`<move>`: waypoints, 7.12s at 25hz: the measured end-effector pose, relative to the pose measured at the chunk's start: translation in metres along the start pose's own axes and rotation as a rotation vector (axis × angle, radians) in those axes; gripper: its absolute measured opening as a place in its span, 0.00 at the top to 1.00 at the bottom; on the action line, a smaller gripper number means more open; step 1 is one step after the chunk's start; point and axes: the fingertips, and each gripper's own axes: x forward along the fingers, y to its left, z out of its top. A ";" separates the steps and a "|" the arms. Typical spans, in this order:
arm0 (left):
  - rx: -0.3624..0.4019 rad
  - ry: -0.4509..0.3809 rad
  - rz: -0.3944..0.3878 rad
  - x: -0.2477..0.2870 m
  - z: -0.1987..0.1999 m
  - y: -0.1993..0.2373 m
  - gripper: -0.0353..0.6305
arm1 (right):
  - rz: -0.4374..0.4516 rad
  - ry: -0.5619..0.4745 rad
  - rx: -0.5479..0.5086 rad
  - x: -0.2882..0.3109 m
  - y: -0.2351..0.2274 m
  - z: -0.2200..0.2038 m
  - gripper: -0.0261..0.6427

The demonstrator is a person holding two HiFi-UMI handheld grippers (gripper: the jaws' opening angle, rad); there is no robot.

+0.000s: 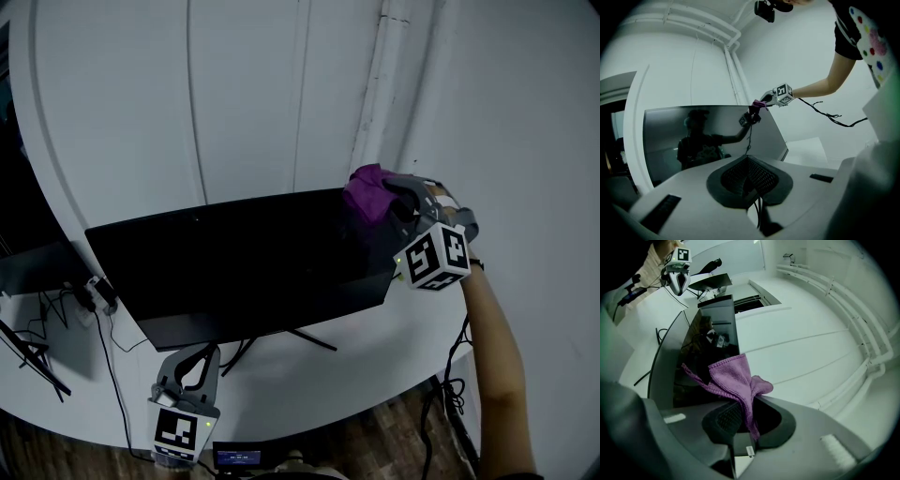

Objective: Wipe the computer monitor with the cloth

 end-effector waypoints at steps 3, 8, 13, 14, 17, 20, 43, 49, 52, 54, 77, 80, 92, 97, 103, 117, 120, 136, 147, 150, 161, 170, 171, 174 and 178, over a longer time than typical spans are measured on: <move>-0.002 0.002 -0.002 0.004 -0.001 -0.003 0.94 | -0.014 0.021 0.030 -0.004 -0.004 -0.017 0.87; 0.001 0.005 -0.022 0.012 -0.003 -0.013 0.94 | -0.044 0.064 0.090 -0.010 -0.011 -0.047 0.87; 0.011 0.008 -0.048 0.020 -0.006 -0.021 0.94 | -0.091 0.110 0.199 -0.020 -0.022 -0.077 0.87; 0.006 0.003 -0.051 0.022 -0.004 -0.022 0.94 | -0.101 0.120 0.228 -0.022 -0.024 -0.083 0.87; 0.000 -0.004 -0.057 0.027 -0.002 -0.025 0.94 | -0.116 0.148 0.325 -0.028 -0.025 -0.106 0.87; 0.002 -0.002 -0.065 0.030 -0.003 -0.028 0.94 | -0.120 0.153 0.422 -0.034 -0.018 -0.120 0.87; -0.012 0.053 -0.093 0.040 -0.020 -0.037 0.94 | -0.054 0.161 0.681 -0.031 0.068 -0.140 0.87; -0.023 0.066 -0.090 0.041 -0.029 -0.034 0.94 | -0.015 0.201 0.701 -0.031 0.105 -0.149 0.87; -0.027 0.072 -0.092 0.044 -0.033 -0.034 0.94 | -0.004 0.216 0.720 -0.031 0.120 -0.154 0.87; -0.031 0.075 -0.093 0.044 -0.034 -0.034 0.94 | 0.000 0.225 0.734 -0.031 0.128 -0.156 0.87; -0.074 0.122 -0.078 0.043 -0.067 -0.030 0.94 | 0.120 0.386 0.909 -0.037 0.269 -0.191 0.87; -0.082 0.127 -0.074 0.040 -0.071 -0.028 0.94 | 0.097 0.404 0.999 -0.037 0.282 -0.193 0.87; -0.082 0.153 -0.061 0.028 -0.081 -0.020 0.94 | 0.012 0.491 1.311 -0.048 0.326 -0.199 0.87; -0.093 0.150 -0.065 0.022 -0.082 -0.015 0.94 | 0.004 0.494 1.365 -0.049 0.334 -0.188 0.87; -0.102 0.145 -0.066 0.013 -0.084 -0.006 0.94 | 0.038 0.476 1.374 -0.043 0.345 -0.163 0.87; -0.097 0.148 -0.047 -0.012 -0.097 0.022 0.94 | 0.094 0.440 1.379 -0.028 0.358 -0.103 0.87; -0.099 0.145 -0.048 -0.016 -0.097 0.025 0.94 | 0.100 0.439 1.385 -0.026 0.360 -0.094 0.87; -0.088 0.130 -0.033 -0.042 -0.104 0.052 0.94 | 0.169 0.413 1.384 -0.012 0.372 -0.031 0.87; -0.095 0.130 -0.023 -0.062 -0.112 0.073 0.94 | 0.203 0.379 1.433 -0.001 0.381 0.018 0.87; -0.098 0.119 -0.023 -0.067 -0.112 0.078 0.94 | 0.206 0.374 1.438 0.001 0.384 0.031 0.87; -0.102 0.106 -0.011 -0.087 -0.112 0.099 0.94 | 0.299 0.327 1.336 0.012 0.399 0.093 0.87; -0.095 0.135 0.001 -0.107 -0.130 0.117 0.94 | 0.317 0.303 1.376 0.021 0.408 0.131 0.87; -0.093 0.135 0.002 -0.109 -0.131 0.119 0.94 | 0.318 0.300 1.383 0.022 0.409 0.134 0.87; -0.099 0.126 0.012 -0.114 -0.131 0.125 0.94 | 0.333 0.281 1.400 0.024 0.412 0.148 0.87; -0.107 0.111 0.022 -0.121 -0.129 0.133 0.94 | 0.360 0.258 1.391 0.028 0.417 0.172 0.87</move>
